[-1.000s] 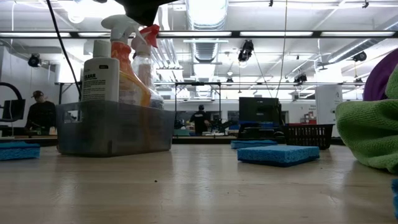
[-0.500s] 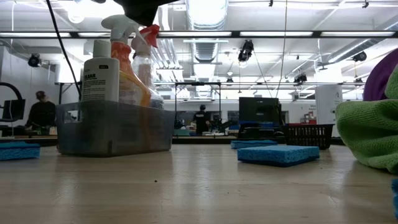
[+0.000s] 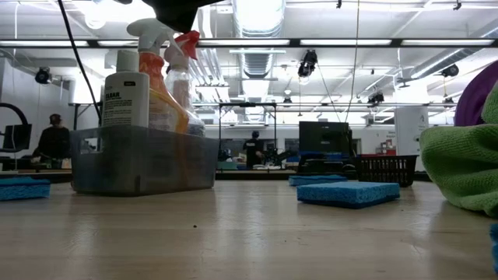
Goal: Pick & Place Kitchen Items
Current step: Adjust the purple bucket
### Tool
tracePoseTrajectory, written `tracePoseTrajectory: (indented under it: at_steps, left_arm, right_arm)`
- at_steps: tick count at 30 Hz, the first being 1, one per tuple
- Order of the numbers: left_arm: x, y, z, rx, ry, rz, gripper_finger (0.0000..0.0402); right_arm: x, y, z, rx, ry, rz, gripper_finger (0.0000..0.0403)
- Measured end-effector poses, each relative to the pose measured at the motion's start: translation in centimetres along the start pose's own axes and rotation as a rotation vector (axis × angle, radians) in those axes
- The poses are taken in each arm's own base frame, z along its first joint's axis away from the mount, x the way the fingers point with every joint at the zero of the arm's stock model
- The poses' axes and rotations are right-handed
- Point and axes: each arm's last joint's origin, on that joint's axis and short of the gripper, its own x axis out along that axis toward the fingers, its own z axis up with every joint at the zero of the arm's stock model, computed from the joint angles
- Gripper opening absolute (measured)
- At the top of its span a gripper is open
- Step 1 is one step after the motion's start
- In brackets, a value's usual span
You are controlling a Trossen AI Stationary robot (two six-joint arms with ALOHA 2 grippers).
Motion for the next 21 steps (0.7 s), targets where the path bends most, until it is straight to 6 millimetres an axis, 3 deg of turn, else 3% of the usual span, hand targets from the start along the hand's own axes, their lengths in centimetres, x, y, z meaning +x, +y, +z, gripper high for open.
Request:
tracePoseTrajectory:
  at_steps: [11, 15, 21]
  left_arm:
    - [0.0, 0.0, 0.0, 0.001, 0.003, -0.001, 0.0147]
    - [0.0, -0.1, -0.1, 0.005, 0.014, -0.006, 0.0147]
    - [-0.1, -0.3, -0.2, 0.009, 0.018, -0.012, 0.0147]
  right_arm:
    - [1.9, -3.0, 3.5, -0.076, 0.042, -0.037, 0.0316]
    - [2.7, -4.1, 4.6, -0.085, 0.107, -0.002, 0.0351]
    - [5.4, -5.3, 4.8, -0.079, 0.271, 0.029, 0.0347]
